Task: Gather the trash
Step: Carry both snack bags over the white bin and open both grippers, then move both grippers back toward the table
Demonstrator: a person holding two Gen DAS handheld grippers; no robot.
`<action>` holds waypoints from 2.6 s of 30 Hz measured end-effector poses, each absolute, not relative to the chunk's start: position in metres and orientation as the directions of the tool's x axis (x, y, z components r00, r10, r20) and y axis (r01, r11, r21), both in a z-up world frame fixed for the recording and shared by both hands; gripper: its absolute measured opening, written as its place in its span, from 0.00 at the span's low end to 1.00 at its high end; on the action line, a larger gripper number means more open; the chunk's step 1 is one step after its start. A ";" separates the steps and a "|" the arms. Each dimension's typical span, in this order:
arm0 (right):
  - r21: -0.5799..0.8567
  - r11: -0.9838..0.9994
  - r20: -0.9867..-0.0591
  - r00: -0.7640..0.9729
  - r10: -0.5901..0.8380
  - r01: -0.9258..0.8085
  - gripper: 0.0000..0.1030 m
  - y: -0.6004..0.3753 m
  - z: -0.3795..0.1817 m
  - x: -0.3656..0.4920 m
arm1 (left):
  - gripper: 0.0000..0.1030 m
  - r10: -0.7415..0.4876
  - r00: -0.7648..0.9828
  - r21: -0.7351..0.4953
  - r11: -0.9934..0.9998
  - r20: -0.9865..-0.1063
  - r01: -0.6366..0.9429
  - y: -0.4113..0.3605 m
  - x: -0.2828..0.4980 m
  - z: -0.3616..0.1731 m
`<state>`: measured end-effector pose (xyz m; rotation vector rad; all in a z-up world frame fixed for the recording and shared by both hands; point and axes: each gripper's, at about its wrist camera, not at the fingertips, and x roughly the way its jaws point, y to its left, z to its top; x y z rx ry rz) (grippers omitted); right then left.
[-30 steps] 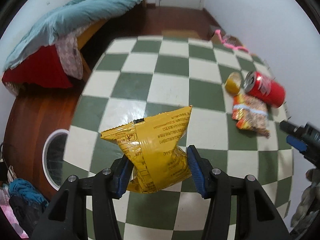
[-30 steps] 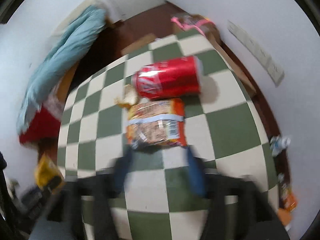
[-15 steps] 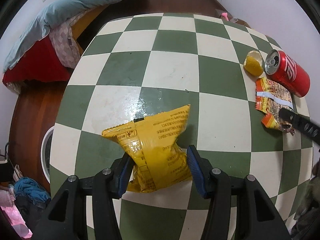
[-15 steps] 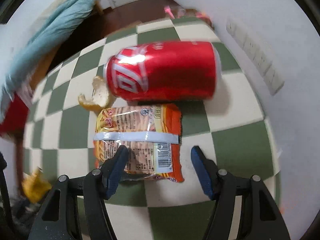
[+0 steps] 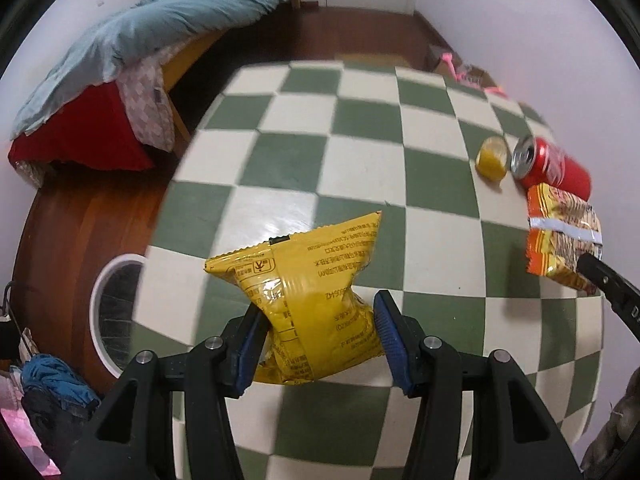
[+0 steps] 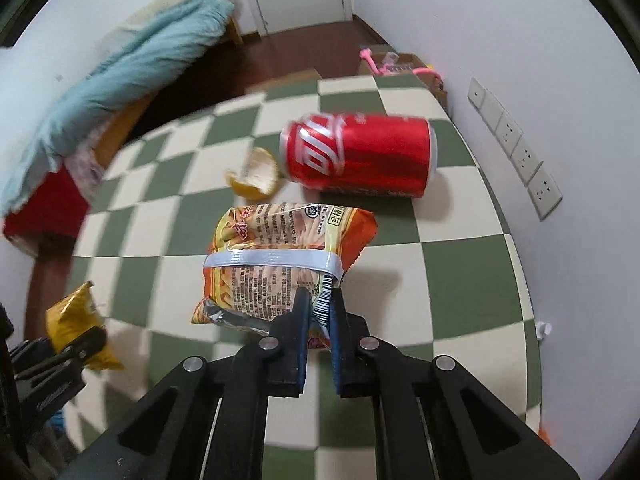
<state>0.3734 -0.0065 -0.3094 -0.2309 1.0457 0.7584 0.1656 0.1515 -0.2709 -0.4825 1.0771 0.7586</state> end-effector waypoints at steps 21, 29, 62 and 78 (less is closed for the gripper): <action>0.330 0.311 -0.807 -0.095 0.584 -0.891 0.09 0.196 -0.251 0.156 | 0.48 0.391 0.188 -0.026 0.385 -0.901 -0.923 0.315 -0.081 -0.209; 0.217 0.188 -0.924 -0.139 0.356 -0.958 0.09 0.319 -0.336 0.063 | 0.50 0.196 0.175 -0.121 0.258 -0.965 -0.959 0.369 -0.150 -0.303; 0.124 0.158 -0.979 -0.095 0.182 -0.980 1.00 0.310 -0.354 -0.001 | 0.97 0.363 0.012 0.039 0.134 -0.932 -0.990 0.321 -0.209 -0.276; 0.195 0.152 -0.914 -0.124 0.386 -0.969 1.00 0.217 -0.245 0.004 | 0.97 0.514 0.083 0.015 0.184 -0.854 -0.983 0.249 -0.200 -0.178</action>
